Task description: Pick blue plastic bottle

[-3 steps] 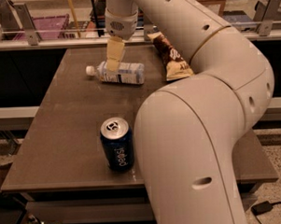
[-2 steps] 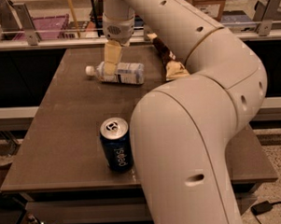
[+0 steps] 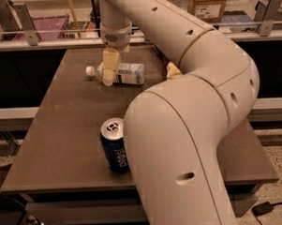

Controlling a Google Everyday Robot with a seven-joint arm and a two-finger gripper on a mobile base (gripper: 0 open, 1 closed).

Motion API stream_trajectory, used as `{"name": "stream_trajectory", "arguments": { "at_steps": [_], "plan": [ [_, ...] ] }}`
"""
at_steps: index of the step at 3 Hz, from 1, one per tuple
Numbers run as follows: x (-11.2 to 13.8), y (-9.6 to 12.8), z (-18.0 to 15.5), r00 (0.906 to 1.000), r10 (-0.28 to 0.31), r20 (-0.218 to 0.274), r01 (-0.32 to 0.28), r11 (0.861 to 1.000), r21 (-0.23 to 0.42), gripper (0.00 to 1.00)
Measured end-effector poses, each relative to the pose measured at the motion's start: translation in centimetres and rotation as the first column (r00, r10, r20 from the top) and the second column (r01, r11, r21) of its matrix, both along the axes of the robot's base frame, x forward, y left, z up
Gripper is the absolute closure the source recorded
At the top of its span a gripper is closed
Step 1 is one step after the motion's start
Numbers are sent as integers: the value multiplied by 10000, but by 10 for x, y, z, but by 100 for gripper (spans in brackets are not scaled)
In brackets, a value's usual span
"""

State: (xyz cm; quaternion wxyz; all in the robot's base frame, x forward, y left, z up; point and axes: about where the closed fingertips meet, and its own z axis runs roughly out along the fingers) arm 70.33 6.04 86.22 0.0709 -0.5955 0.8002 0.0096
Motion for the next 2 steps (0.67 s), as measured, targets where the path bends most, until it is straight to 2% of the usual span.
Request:
{"name": "stream_trajectory", "arguments": {
  "at_steps": [2],
  "plan": [
    [5,4,-22,9999,3,-109,-6,9994,-333,0]
  ]
}}
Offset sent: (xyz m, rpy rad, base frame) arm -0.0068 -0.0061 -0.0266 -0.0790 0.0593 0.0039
